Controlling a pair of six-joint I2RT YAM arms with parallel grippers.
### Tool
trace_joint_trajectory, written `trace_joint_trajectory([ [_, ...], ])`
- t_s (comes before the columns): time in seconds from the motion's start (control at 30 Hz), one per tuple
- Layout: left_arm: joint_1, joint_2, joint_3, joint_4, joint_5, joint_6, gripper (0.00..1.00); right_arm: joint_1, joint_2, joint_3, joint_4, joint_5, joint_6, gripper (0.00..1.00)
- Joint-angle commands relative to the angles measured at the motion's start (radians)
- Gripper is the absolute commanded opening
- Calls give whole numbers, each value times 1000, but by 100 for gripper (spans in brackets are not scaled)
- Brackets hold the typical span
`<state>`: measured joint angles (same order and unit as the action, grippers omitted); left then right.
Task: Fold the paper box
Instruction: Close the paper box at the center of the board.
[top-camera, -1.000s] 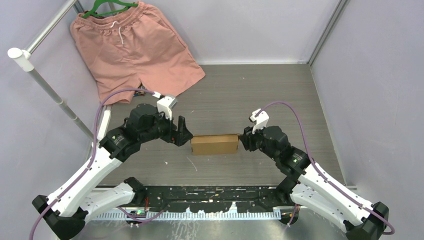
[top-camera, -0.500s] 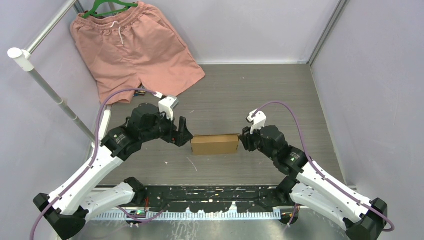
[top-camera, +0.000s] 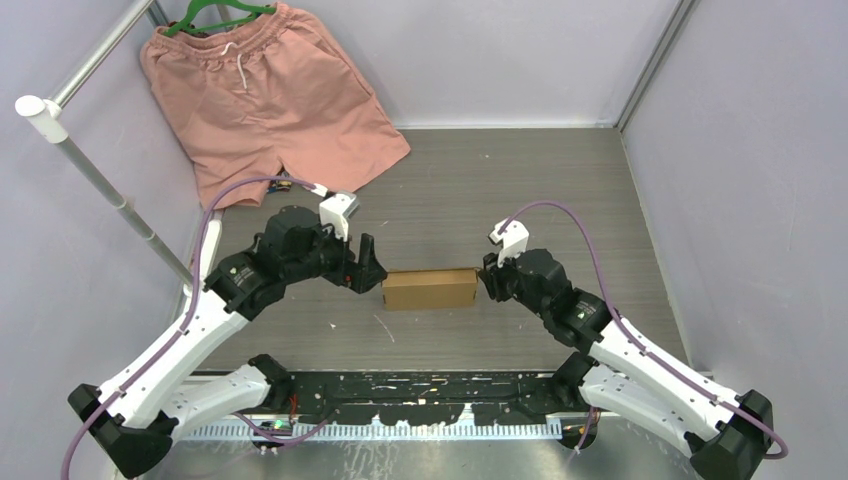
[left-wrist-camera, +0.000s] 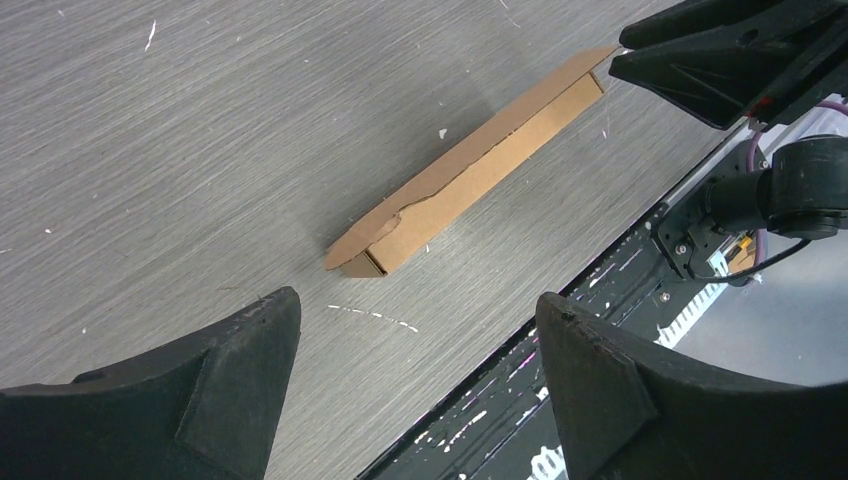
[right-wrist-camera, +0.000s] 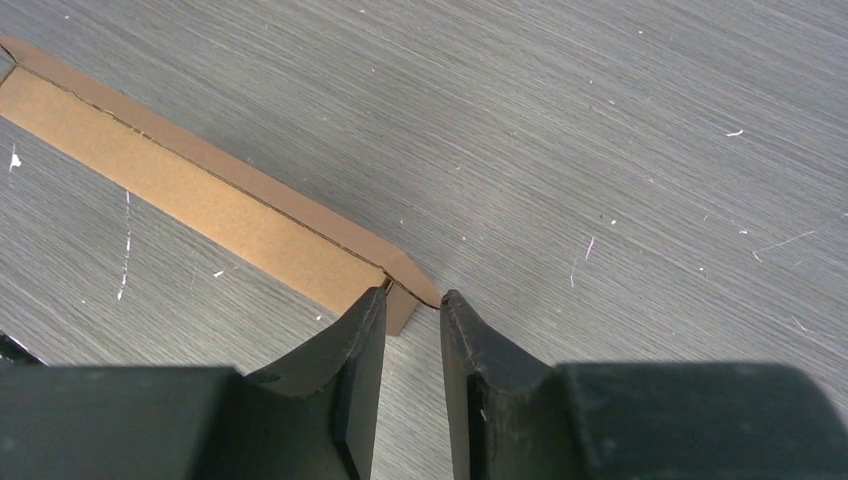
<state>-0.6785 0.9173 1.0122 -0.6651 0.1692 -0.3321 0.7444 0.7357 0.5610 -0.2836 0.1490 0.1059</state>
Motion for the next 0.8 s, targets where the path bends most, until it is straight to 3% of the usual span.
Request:
trace_joint_trajectory([
  [0.0,2,2,28,23,27,15,88,6,-2,57,60,16,-24,32],
  [0.27,2,7,15,20,29,13,86,7,3,69,63,18,-32,32],
  [0.53,1,9,-13,3,12,21,54,7,10,75,66,20,-34,31],
  [0.7,2,32,-25,2,-45,38,42,6,12,78,71,13,-32,31],
  [0.77,2,25,-37,22,-92,41,42,7,5,80,69,10,-31,31],
])
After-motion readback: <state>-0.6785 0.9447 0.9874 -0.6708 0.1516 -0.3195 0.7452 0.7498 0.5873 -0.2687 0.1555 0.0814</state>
